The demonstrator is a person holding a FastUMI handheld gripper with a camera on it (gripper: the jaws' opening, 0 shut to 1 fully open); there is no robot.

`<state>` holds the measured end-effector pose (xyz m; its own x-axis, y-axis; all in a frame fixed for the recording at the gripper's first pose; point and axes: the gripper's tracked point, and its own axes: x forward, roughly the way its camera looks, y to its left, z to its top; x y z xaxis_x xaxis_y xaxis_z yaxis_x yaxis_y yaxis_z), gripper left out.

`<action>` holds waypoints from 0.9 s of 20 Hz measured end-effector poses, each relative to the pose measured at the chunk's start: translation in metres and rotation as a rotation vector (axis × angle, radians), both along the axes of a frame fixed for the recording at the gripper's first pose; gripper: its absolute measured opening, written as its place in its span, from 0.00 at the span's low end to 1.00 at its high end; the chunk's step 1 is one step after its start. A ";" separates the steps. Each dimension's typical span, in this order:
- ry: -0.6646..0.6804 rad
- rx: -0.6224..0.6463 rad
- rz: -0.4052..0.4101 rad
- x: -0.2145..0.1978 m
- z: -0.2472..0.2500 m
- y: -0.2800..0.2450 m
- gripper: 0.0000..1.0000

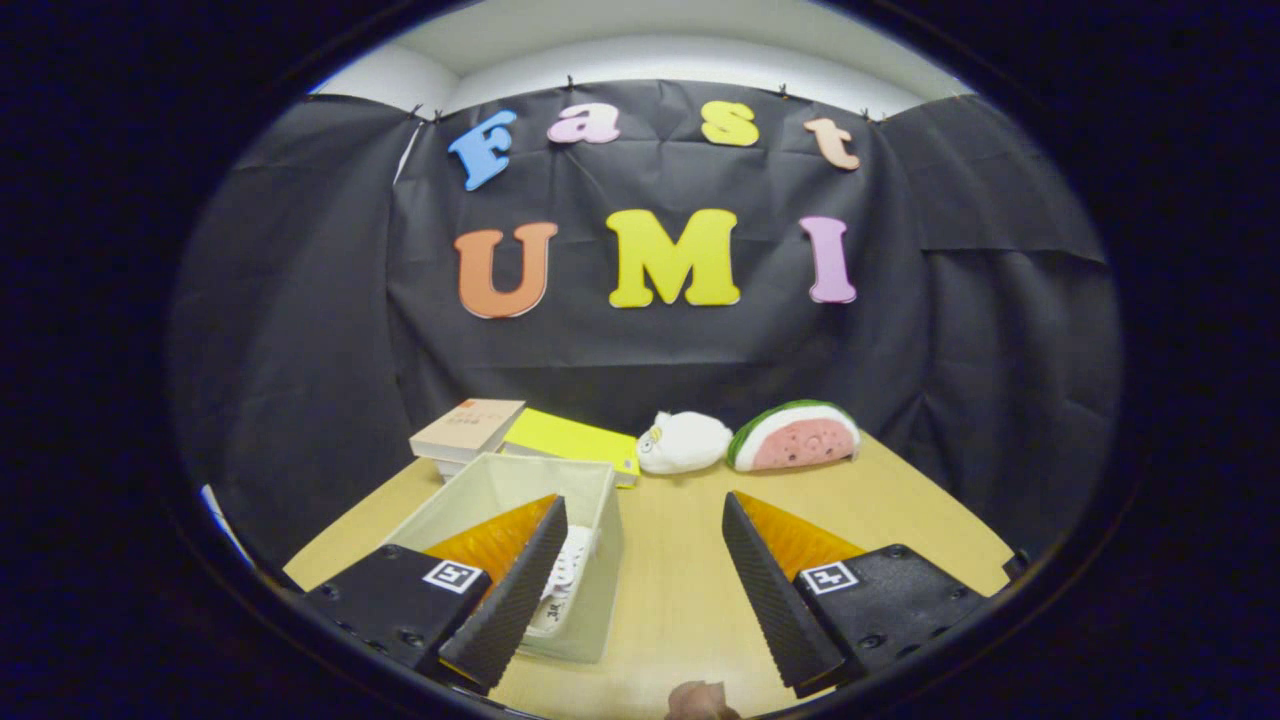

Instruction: Open the storage box then place both shoes into the box .Put the left shoe in first, then the right shoe, with the right side of both shoes facing outward in a uniform manner.

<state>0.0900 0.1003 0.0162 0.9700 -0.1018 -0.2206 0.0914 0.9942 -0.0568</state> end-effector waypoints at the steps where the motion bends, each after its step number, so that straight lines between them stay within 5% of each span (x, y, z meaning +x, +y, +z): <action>1: -0.031 -0.005 -0.005 -0.008 -0.001 -0.004 1.00; 6: -0.133 -0.061 -0.051 -0.033 -0.001 -0.036 1.00; 11: -0.208 -0.009 0.022 -0.045 0.004 -0.031 1.00; 18: -0.208 -0.049 0.010 -0.065 0.010 -0.036 1.00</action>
